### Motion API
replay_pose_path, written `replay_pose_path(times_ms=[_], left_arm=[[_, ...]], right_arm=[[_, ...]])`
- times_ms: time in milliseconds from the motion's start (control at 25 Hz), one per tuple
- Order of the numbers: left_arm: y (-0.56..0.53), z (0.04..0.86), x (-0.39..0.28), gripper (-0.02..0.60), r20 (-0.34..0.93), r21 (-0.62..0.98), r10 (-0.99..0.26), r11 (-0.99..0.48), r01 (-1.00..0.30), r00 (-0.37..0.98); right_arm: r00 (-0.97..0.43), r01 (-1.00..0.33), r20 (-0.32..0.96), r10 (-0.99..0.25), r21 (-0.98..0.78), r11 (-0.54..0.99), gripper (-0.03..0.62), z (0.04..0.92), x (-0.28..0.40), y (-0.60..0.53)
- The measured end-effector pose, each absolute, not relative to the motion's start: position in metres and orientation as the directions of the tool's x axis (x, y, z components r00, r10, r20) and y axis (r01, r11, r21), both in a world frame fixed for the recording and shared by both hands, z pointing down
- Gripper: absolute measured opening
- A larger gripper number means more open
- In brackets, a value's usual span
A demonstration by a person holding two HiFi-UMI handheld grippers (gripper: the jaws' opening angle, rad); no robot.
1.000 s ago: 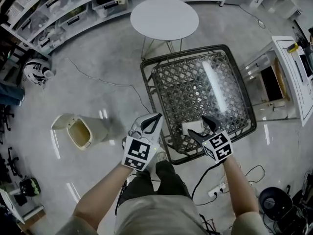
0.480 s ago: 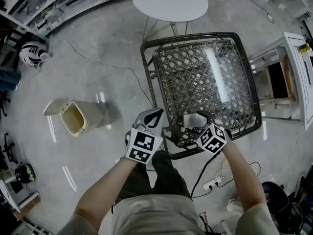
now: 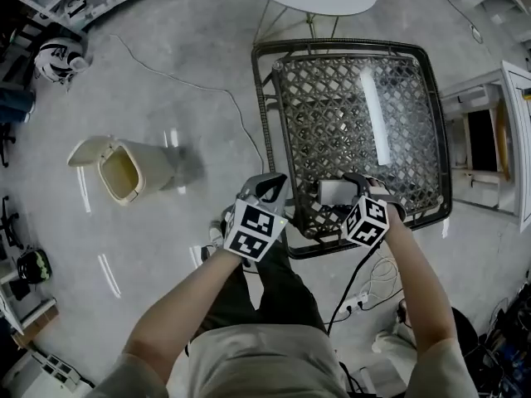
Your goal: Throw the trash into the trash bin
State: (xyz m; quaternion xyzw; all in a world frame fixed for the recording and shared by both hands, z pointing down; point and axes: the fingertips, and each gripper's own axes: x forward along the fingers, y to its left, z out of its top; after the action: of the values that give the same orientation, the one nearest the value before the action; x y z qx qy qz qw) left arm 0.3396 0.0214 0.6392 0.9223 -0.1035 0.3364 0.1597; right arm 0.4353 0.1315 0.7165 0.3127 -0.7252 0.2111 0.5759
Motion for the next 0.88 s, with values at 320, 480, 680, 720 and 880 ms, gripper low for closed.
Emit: replay_pose_path(times_ms=[320,480,680,720,880], left_arm=[[0.04,0.653,0.333,0.002,0.668,0.251,-0.054,-0.922,-0.294,0.742],[0.037,0.645,0.327,0.002,0.668,0.241,-0.063,-0.924,-0.296,0.741],[0.018,0.619,0.309,0.002,0.656,0.207,-0.111,-0.925,-0.319,0.746],[0.012,0.611,0.304,0.002,0.652,0.194,-0.125,-0.926,-0.323,0.748],[-0.012,0.577,0.282,0.002,0.629,0.153,-0.181,-0.925,-0.349,0.756]], right_arm=[[-0.14,-0.712,0.961,-0.239,0.07,0.699,0.341,0.72,0.434,0.127],[-0.145,-0.74,0.961,-0.234,0.052,0.671,0.333,0.716,0.433,0.125],[-0.17,-0.797,0.937,-0.305,0.051,0.601,0.324,0.682,0.42,0.107],[-0.18,-0.81,0.929,-0.323,0.047,0.585,0.322,0.673,0.416,0.102],[-0.223,-0.861,0.88,-0.42,0.025,0.507,0.308,0.631,0.4,0.076]])
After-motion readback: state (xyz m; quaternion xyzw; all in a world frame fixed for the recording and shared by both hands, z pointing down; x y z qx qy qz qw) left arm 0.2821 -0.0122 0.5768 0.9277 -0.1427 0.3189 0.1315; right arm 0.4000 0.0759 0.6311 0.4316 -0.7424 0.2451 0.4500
